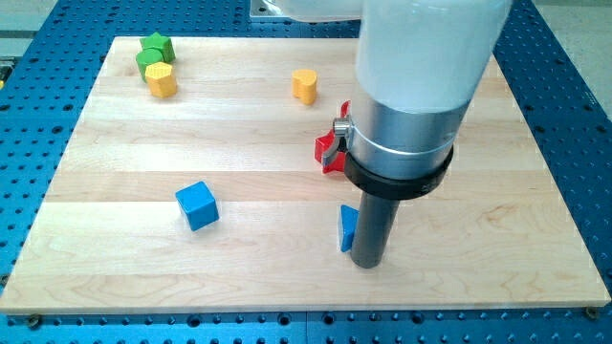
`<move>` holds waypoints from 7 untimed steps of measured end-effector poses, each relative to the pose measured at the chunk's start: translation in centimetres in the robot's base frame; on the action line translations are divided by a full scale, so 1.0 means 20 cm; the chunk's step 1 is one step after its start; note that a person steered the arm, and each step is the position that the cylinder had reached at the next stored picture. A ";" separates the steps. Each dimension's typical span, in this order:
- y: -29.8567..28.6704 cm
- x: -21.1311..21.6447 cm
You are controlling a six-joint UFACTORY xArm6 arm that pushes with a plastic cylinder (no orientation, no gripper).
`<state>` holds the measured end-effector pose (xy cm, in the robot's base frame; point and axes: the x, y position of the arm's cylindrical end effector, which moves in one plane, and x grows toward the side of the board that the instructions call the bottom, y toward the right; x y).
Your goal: Push the triangle to the bottom center of the board
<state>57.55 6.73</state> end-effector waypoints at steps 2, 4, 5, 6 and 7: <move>0.18 -0.21; -0.14 -0.17; -0.11 -0.21; -0.10 -0.25; -0.10 -0.27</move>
<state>52.17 4.66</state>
